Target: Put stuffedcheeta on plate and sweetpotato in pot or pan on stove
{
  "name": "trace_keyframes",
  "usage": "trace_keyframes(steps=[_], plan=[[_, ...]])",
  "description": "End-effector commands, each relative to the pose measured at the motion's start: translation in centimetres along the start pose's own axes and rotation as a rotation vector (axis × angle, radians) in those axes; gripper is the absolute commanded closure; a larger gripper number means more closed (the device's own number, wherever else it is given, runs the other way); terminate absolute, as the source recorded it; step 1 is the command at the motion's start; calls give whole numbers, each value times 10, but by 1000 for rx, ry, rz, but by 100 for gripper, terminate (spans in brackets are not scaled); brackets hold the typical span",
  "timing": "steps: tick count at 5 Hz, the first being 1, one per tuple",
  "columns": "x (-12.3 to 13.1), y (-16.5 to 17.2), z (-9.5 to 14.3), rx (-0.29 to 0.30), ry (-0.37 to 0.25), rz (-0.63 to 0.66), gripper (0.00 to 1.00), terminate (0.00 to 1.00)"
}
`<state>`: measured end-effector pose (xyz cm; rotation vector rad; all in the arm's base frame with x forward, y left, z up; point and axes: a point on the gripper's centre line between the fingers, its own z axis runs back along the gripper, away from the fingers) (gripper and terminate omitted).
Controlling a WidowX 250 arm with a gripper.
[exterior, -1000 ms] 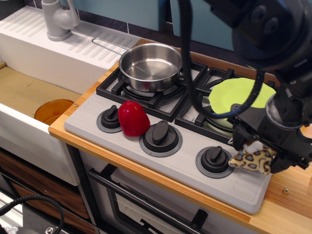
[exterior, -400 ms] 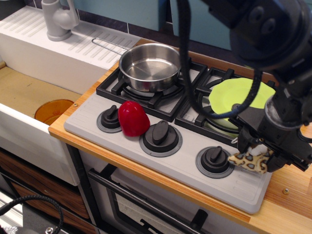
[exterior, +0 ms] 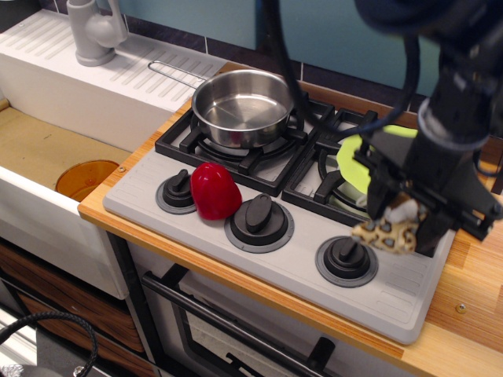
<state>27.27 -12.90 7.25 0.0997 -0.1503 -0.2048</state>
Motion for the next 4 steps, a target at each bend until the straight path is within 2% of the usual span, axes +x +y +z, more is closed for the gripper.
trace_keyframes(steps=[1,4], plan=[[28,25,45,-41,-34,-21,100,0],[58,84,43,-60,-42,-104,100,0]])
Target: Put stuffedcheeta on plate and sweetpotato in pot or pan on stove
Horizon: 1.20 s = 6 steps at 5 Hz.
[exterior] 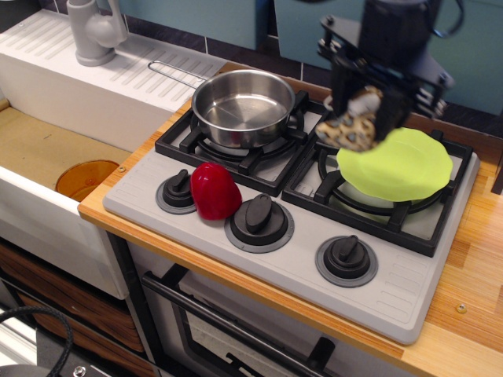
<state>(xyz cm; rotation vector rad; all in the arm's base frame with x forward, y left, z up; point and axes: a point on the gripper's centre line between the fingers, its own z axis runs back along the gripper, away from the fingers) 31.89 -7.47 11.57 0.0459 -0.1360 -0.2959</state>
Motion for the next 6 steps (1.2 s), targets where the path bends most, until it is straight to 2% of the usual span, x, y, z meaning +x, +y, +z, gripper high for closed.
trace_keyframes(steps=[1,2,3,6], plan=[[23,25,10,10,-49,-18,100,0],[27,11,1,46,-55,26,100,0],[32,-5,1,53,-53,61,100,0],[44,-1,3,50,-70,31,100,0]])
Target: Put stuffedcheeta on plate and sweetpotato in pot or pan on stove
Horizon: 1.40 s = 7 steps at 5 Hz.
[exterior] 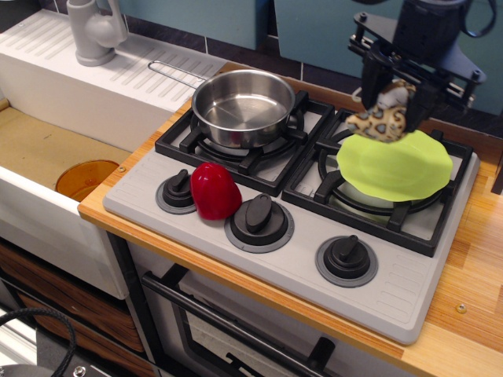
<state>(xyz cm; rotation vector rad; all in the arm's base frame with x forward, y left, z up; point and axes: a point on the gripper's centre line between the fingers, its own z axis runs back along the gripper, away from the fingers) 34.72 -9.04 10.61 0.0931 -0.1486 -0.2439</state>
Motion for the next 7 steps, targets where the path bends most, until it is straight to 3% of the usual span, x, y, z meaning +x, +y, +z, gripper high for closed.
trace_keyframes(steps=[1,4,5,7], plan=[[14,11,15,-3,-76,-38,0,0],[7,12,15,1,-82,-41,0,0],[-1,19,20,12,-50,-56,0,0],[-34,66,24,25,-24,-142,0,0]])
